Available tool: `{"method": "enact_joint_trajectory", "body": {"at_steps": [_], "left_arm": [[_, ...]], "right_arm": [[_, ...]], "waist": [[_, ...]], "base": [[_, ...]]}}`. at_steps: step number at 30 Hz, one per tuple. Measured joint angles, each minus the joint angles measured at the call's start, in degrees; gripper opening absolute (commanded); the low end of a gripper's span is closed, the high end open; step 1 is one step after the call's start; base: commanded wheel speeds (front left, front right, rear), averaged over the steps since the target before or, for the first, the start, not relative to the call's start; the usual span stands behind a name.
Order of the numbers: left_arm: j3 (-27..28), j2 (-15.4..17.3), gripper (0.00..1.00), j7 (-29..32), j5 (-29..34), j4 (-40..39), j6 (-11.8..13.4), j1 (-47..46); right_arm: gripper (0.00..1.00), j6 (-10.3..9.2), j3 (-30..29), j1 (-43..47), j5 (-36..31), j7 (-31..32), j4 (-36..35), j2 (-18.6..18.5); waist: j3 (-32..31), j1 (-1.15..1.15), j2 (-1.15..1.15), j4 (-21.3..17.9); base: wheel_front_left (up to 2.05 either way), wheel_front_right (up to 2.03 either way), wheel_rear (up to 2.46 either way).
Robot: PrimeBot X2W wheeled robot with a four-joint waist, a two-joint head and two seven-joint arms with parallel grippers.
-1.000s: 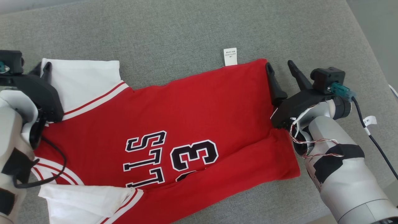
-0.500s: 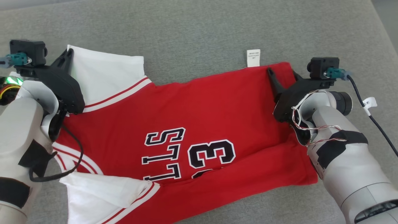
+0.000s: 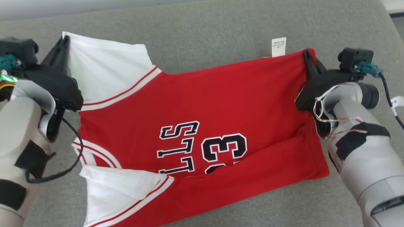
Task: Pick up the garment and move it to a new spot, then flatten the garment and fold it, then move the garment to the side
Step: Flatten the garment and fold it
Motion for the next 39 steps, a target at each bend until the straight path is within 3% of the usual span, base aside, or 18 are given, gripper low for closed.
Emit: {"method": "enact_joint_trajectory", "body": {"at_steps": [7, 13, 21, 25, 34, 39], "left_arm": [[-2.4, -0.3, 0.00, -3.5, -2.4, -5.3, -0.1, 5.7], [-2.0, 0.5, 0.00, -4.8, -2.4, -12.9, 0.4, 13.7], [3.7, 1.3, 0.00, -5.1, -1.1, -30.5, 5.0, 30.4], [3.6, 0.9, 0.00, -5.2, 0.3, -36.9, 6.3, 38.4], [2.6, -1.2, 0.00, -5.2, 1.8, -41.5, 9.0, 46.6], [4.4, -4.1, 0.00, -5.2, 1.3, -42.9, 10.1, 50.8]], "right_arm": [[0.00, 0.00, 2.8, 6.2, 4.1, -0.2, -3.7, -1.0], [0.00, 0.00, 5.2, 12.8, 8.1, -1.2, -9.7, -5.2], [0.00, 0.00, 7.1, 24.0, 13.6, -2.0, -19.0, -10.4], [0.00, 0.00, 6.1, 29.3, 16.2, -2.2, -22.7, -12.6], [0.00, 0.00, 5.2, 34.7, 17.9, -2.2, -25.2, -14.7], [0.00, 0.00, 3.8, 36.9, 18.2, -2.2, -25.5, -15.1]], "waist": [[-3.5, 0.00, 0.00, 1.9], [-6.0, 0.00, -0.01, 4.1], [-9.4, -0.01, -0.01, 6.8], [-10.5, -0.01, -0.01, 8.5], [-11.5, 0.00, -0.01, 10.3], [-12.4, -0.01, -0.01, 10.5]], "base": [[0.00, 0.00, 0.00], [0.00, 0.00, 0.00], [0.00, 0.00, 0.00], [0.00, 0.00, 0.00], [0.00, 0.00, 0.00], [0.00, 0.00, 0.00]]}}
